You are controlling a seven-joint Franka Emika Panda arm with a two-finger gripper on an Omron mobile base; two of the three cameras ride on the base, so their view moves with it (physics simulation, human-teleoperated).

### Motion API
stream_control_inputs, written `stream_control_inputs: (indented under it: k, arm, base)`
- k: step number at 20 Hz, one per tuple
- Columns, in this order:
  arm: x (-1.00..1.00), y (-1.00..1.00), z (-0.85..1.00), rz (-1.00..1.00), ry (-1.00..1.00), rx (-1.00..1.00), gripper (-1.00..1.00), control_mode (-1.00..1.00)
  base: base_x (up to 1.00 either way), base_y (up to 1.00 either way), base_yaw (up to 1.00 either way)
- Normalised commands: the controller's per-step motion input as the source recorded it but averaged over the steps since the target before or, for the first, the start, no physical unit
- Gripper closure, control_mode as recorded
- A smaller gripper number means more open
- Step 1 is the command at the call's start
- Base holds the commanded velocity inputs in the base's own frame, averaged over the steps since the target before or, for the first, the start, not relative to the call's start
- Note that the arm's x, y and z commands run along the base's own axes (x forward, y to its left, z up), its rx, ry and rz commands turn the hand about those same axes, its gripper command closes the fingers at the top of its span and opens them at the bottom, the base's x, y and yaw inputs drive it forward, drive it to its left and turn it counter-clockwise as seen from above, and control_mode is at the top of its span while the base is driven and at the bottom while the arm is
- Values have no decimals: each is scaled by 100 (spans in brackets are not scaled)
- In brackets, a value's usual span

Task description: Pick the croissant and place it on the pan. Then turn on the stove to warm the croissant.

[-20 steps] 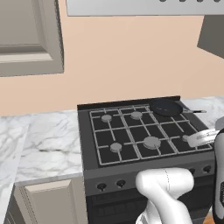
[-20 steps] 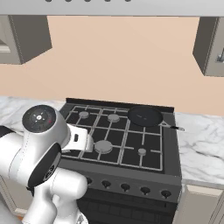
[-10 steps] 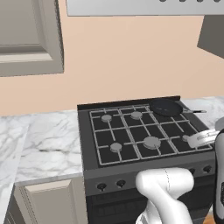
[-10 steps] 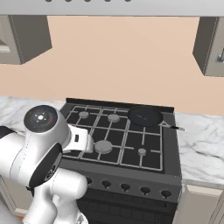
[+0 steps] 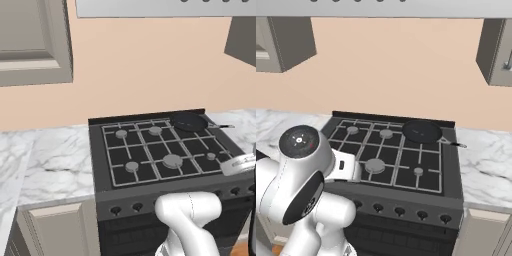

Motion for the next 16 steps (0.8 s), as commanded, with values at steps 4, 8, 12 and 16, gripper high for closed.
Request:
stream_control_inputs:
  k: [4,8,12,16]
  arm:
    - [0,0,0,0,0,0,-100,100]
    - [0,0,0,0,0,0,-100,100]
    - [0,0,0,0,0,0,-100,100]
    - [0,0,0,0,0,0,-100,100]
  base:
    - [-39,0,0]
    - [-26,0,0]
    - [-29,-23,0]
    - [-52,-36,0]
